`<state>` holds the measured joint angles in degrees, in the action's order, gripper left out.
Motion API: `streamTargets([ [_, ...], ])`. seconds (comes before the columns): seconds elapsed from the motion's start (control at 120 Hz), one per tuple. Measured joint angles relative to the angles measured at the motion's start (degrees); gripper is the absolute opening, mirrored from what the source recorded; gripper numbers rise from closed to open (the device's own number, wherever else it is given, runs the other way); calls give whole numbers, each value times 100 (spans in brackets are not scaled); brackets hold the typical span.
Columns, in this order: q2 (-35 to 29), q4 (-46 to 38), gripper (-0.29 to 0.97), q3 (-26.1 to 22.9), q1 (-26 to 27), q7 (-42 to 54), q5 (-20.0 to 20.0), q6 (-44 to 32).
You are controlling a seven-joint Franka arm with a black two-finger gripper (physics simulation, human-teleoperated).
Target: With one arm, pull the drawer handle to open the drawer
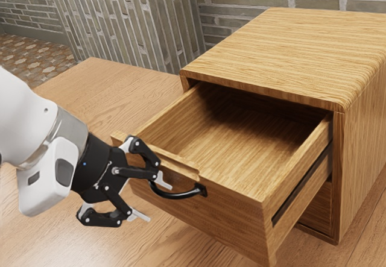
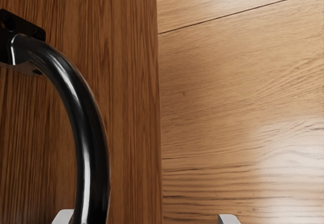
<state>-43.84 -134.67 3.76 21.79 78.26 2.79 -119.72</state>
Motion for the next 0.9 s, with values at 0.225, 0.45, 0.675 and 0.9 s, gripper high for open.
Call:
streamTargets([
  [0.225,-306,-157,15,-100,-37,-64,14,152],
  [0.45,-365,-184,23,-313,-174,-143,59,254],
  [0.675,-363,-183,29,-412,-246,-219,154,300],
  [0.9,-582,-228,15,-501,-280,-272,195,377],
])
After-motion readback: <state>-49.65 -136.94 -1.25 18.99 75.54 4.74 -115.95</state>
